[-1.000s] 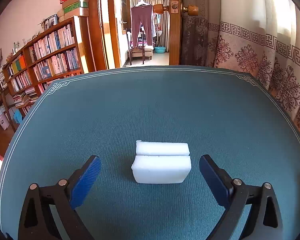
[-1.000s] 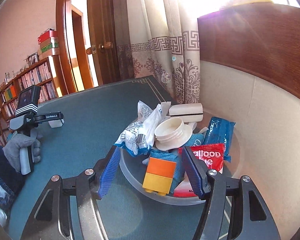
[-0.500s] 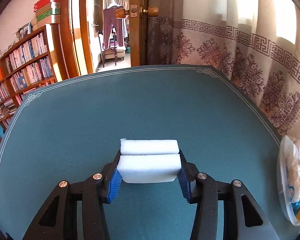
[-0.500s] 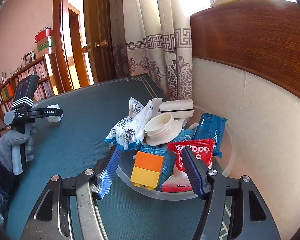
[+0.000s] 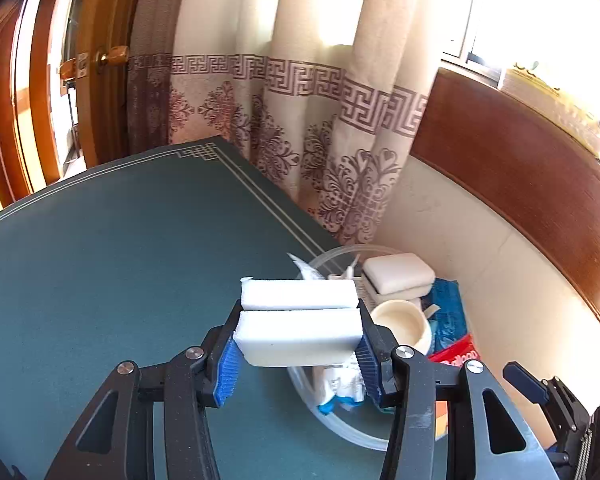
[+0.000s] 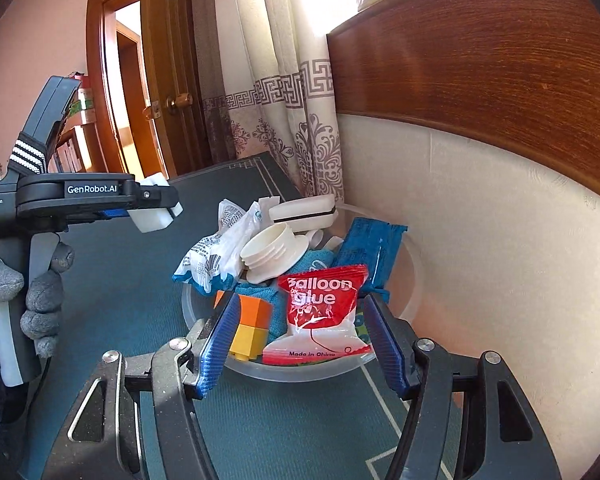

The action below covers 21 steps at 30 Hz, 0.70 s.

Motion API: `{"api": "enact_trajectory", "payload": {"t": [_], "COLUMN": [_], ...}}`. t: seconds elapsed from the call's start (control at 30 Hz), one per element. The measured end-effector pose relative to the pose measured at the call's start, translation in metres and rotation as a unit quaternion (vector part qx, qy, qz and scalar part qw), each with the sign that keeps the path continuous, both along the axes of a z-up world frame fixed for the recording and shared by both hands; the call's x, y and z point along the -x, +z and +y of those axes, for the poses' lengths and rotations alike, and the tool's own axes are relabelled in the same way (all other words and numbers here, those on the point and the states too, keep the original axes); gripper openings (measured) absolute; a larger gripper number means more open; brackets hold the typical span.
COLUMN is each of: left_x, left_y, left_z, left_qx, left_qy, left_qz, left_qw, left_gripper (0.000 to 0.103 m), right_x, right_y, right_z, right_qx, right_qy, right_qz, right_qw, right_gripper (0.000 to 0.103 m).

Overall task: Organize objects
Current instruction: 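Carry the white box into the tub and open the left gripper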

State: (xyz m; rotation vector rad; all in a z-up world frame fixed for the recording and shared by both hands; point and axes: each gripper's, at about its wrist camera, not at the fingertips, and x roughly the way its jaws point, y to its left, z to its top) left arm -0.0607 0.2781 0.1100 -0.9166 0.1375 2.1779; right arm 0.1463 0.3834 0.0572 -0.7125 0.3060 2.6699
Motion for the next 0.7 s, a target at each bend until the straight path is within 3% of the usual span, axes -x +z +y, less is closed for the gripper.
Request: {"api": "enact_trajectory", "payload": {"t": [0.23,0.57,0.63,0.67,0.7], "left_x": [-0.025,-0.039,-0.040,-0.039,-0.039], "left_y": [0.008,-0.013,-0.018,-0.019,-0.019], "left_z": [0.064,0.124,0.128,0.129,0.126], "left_qx": [-0.007,0.018,0.022,0.022,0.019], "left_qy": [-0.068,-0.123,-0.125,-0.120,-0.112], "left_qz": [0.000,-0.036,-0.043,-0.043,-0.042], "left_qw": [0.9977,0.9916,0.9910,0.9915,0.9926], "left_gripper": [0.052,0.054,0.068,0.084,0.094], "right_x": [-0.020,-0.032,-0.033,-0.033,-0.033], "right_y": [0.004,-0.003,-0.005,-0.006,-0.007], "right_z": [0.022,0.044,0.046,0.047,0.048], "right_qx": [0.002,0.016,0.019,0.020,0.022], "right_qy": [-0.023,-0.043,-0.044,-0.045,-0.045], "right_qz": [0.006,0.001,-0.002,-0.003,-0.003], "right_qw": [1.000,0.999,0.999,0.999,0.999], "right_gripper": [0.065,0.065,0.065,0.065,0.065]}}
